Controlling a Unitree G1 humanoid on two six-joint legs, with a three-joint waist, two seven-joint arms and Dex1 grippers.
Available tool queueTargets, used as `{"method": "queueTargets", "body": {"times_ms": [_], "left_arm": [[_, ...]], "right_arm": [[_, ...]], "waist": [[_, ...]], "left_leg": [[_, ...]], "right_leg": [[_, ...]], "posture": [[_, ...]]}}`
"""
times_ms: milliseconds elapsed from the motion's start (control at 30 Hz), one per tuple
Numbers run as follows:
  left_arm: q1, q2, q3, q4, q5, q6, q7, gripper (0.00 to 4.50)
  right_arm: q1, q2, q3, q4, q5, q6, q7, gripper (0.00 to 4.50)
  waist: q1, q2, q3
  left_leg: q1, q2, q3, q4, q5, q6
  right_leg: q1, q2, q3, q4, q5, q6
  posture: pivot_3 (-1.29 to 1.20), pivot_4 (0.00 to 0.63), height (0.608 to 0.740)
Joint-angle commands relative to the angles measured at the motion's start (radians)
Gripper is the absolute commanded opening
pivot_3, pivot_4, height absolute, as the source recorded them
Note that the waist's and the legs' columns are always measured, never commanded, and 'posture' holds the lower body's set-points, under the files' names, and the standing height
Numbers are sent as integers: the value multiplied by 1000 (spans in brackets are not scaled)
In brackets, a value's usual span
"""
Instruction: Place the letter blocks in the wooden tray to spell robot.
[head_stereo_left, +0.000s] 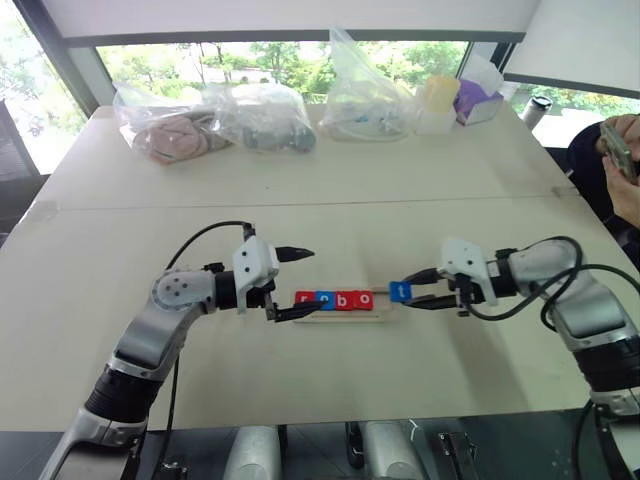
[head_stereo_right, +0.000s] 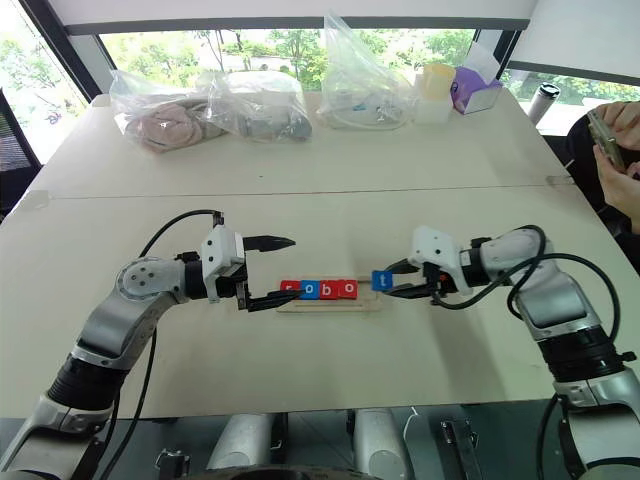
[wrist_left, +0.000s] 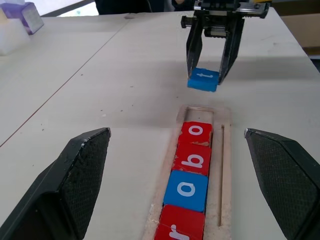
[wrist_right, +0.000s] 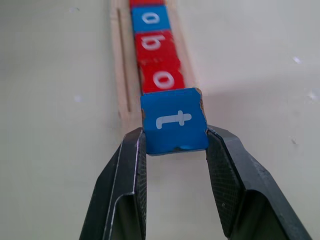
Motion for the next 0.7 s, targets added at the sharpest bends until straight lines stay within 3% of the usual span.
{"method": "queueTargets", "body": {"times_ms": [33,700], "left_arm": [[1,3,23,-35,-13,-5,3,4500],[14,-1,19,-56,-13,2,27,4500]], "right_arm": [[-20,9,29,-30,-26,17,-24,1119],[-52,42,88,52,-94,-41,-52,1119]], "waist": [[0,0,0],[-2,0,0]], "left_leg": [[0,0,0,0,0,0],[0,0,0,0,0,0]], "right_leg": [[0,0,0,0,0,0],[0,0,0,0,2,-3]], "posture": [[0,150,740],[0,150,740]]}}
